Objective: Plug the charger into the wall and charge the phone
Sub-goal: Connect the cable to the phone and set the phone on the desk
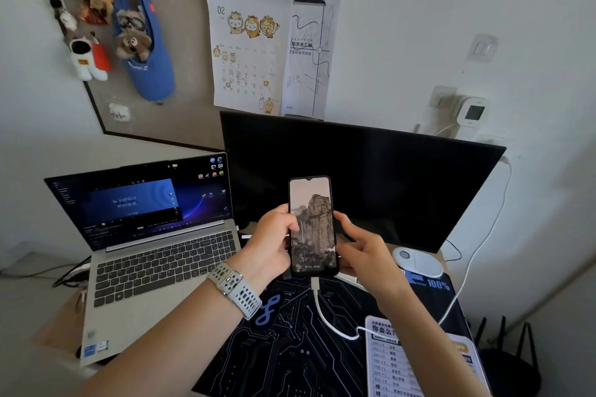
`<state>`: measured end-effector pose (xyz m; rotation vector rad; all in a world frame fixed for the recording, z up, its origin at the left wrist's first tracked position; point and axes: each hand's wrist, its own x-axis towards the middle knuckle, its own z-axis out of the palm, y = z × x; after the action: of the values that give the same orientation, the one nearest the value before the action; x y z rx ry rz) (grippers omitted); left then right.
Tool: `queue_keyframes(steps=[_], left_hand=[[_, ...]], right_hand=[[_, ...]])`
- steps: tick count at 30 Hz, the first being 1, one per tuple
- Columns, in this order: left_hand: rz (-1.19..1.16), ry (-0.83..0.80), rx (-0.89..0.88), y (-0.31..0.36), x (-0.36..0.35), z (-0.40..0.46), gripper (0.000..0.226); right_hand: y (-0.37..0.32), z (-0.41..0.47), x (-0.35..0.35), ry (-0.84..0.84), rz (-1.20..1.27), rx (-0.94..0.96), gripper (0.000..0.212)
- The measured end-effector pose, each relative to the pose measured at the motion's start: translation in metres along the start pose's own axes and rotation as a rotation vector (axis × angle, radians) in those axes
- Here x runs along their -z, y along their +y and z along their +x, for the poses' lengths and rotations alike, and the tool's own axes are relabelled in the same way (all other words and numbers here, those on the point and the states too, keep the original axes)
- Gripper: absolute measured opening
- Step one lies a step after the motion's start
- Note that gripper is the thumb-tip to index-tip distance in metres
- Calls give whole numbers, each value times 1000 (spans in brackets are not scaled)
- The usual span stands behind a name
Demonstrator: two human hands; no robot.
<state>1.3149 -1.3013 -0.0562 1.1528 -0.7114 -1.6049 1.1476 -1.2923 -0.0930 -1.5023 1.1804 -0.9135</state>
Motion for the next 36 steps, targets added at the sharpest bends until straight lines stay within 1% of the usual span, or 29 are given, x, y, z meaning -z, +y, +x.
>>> queue_keyframes(steps=[5, 9, 13, 15, 19, 21, 23, 25, 29, 34, 36], left_hand=[[-26, -9, 49, -5, 3, 4, 45], [1, 28, 103, -18, 8, 11, 38], [14, 67, 196, -49, 16, 24, 23], [25, 112, 253, -68, 21, 33, 17], [32, 167, 386, -104, 33, 51, 11], [65, 190, 420, -118, 37, 60, 12], [78, 207, 435, -131, 39, 68, 22], [98, 223, 448, -142, 39, 74, 23], [177, 238, 479, -163, 43, 83, 24], [444, 198, 471, -188, 46, 92, 20], [496, 205, 492, -198, 51, 95, 18]], right_hand=[[8, 1, 1, -18, 78, -46, 57], [20, 1, -5, -33, 104, -124, 58], [45, -2, -13, -70, 93, -259, 58], [60, -3, -16, -90, 105, -337, 57], [93, -5, -24, -107, 84, -493, 60], [108, -7, -26, -122, 89, -551, 62], [122, -8, -28, -140, 104, -602, 63], [136, -9, -29, -135, 128, -642, 63], [163, -10, -28, -93, 190, -725, 65], [192, -10, -33, -71, 181, -795, 63], [201, -11, -37, -90, 176, -813, 60]])
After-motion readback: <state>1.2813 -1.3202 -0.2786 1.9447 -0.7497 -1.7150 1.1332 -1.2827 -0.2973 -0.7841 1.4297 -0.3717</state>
